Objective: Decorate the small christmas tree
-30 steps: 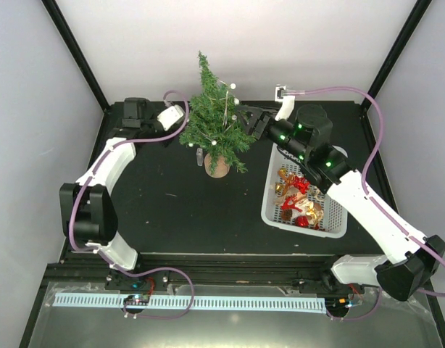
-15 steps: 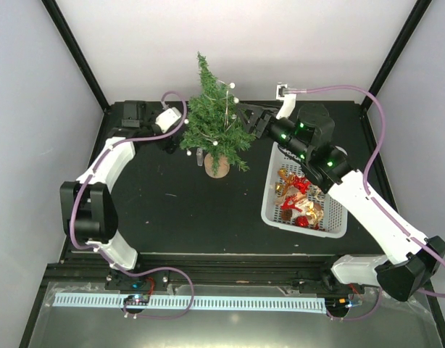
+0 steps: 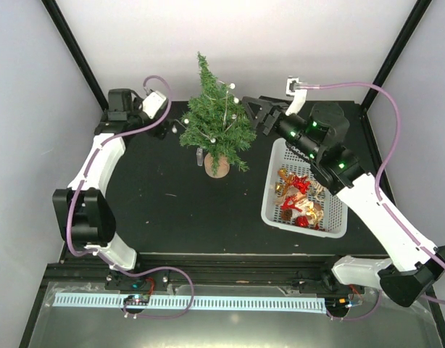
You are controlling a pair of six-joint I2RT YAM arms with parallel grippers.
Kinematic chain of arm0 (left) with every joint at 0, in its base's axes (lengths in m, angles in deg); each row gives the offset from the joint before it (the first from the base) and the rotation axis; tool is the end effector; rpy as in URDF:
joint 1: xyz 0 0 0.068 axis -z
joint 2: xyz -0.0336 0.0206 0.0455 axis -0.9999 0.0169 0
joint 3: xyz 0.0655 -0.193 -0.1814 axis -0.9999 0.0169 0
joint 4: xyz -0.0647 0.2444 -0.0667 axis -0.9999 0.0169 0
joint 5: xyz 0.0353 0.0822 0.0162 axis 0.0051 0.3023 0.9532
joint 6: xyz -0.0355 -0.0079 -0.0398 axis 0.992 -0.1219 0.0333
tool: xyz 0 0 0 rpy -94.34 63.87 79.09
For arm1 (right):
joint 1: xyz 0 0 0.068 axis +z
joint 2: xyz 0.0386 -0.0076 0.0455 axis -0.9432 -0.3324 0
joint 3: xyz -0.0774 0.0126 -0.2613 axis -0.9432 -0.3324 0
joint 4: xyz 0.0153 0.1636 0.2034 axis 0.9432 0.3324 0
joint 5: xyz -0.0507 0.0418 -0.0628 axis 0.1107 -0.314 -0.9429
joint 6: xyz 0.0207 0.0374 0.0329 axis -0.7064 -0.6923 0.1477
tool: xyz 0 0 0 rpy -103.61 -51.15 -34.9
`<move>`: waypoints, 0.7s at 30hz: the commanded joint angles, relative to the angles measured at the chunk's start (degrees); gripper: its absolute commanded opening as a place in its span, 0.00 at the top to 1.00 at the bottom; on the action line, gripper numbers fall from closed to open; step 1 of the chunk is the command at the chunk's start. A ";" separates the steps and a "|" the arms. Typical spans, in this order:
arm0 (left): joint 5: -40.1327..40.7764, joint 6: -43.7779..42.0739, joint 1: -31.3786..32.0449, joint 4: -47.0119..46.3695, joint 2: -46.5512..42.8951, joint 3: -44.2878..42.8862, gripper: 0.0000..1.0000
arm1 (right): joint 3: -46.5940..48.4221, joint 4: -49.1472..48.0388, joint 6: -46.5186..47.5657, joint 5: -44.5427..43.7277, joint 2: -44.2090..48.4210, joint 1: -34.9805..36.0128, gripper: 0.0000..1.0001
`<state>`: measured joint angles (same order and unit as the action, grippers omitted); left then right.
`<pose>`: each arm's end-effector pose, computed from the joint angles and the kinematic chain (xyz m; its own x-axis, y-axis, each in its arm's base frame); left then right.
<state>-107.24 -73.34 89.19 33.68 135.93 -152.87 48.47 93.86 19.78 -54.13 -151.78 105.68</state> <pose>0.3718 -0.0152 0.3242 -0.3244 0.4561 -0.8287 0.5690 0.7940 0.2143 0.2183 0.1605 0.4642 -0.3850 0.4352 -0.8139 -0.5886 0.5635 0.5797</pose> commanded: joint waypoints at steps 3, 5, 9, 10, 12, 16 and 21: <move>-1.14 4.23 -2.49 -0.22 -3.71 -4.44 0.01 | 1.82 3.59 1.55 -1.55 2.99 -0.37 0.24; -1.75 4.74 -3.28 0.30 -4.85 -4.41 0.01 | 1.30 4.68 1.77 -2.56 4.02 -0.46 0.24; -3.56 4.16 -4.36 1.74 -7.44 -3.66 0.01 | -0.24 6.07 2.25 -3.48 6.30 -0.89 0.22; -3.77 3.64 -4.42 2.16 -8.04 -3.41 0.01 | -0.53 6.43 2.26 -3.66 6.81 -0.90 0.22; -3.52 3.16 -4.46 3.36 -8.89 -3.34 0.01 | -0.85 7.26 2.35 -4.01 7.63 -1.03 0.22; -5.01 5.30 -5.83 8.60 -11.29 -6.53 0.01 | 2.54 15.13 1.32 -7.35 7.77 -1.28 0.17; -7.65 5.47 -6.14 23.02 -14.66 -17.53 0.01 | 9.94 31.30 5.24 -10.80 6.76 -1.43 0.01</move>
<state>-111.29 -68.95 83.66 44.76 125.77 -160.78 54.53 112.24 21.55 -60.30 -145.81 104.54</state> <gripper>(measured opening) 0.990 0.905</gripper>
